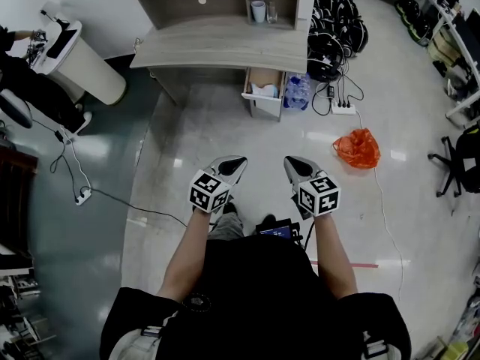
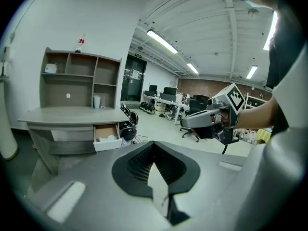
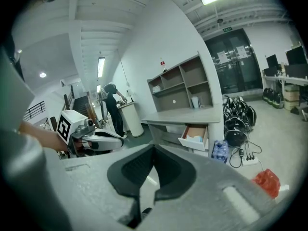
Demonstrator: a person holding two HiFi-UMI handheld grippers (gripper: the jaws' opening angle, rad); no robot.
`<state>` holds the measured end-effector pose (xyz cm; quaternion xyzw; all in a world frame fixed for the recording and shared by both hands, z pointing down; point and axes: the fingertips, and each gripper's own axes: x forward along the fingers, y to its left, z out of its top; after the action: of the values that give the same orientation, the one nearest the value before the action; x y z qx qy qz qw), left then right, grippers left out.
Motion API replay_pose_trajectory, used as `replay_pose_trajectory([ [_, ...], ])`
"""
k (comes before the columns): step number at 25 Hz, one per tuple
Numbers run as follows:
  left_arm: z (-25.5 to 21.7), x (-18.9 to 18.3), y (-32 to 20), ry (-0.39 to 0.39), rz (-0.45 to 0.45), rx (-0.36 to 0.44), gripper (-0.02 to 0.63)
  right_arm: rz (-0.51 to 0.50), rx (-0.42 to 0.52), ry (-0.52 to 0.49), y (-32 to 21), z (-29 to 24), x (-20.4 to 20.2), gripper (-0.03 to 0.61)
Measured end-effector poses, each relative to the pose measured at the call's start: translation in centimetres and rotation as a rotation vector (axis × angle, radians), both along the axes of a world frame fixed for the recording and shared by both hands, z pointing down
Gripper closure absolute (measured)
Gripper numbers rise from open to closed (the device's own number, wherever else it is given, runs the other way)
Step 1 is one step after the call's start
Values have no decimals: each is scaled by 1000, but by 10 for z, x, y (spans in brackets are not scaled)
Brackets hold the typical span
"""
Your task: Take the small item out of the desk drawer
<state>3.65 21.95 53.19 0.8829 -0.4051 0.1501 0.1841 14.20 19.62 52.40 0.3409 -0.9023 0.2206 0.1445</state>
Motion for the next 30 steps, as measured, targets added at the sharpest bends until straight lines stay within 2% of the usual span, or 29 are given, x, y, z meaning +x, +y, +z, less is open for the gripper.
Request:
replay_pose_trajectory([
  [10, 14, -4, -14, 29, -7, -20, 612, 18, -19, 27, -6, 11, 2, 577],
  [15, 15, -2, -27, 47, 28, -24, 612, 50, -24, 48, -18, 10, 4, 577],
  [30, 16, -42, -88, 67, 89, -37, 612, 105, -26, 73, -68, 7, -39, 577],
])
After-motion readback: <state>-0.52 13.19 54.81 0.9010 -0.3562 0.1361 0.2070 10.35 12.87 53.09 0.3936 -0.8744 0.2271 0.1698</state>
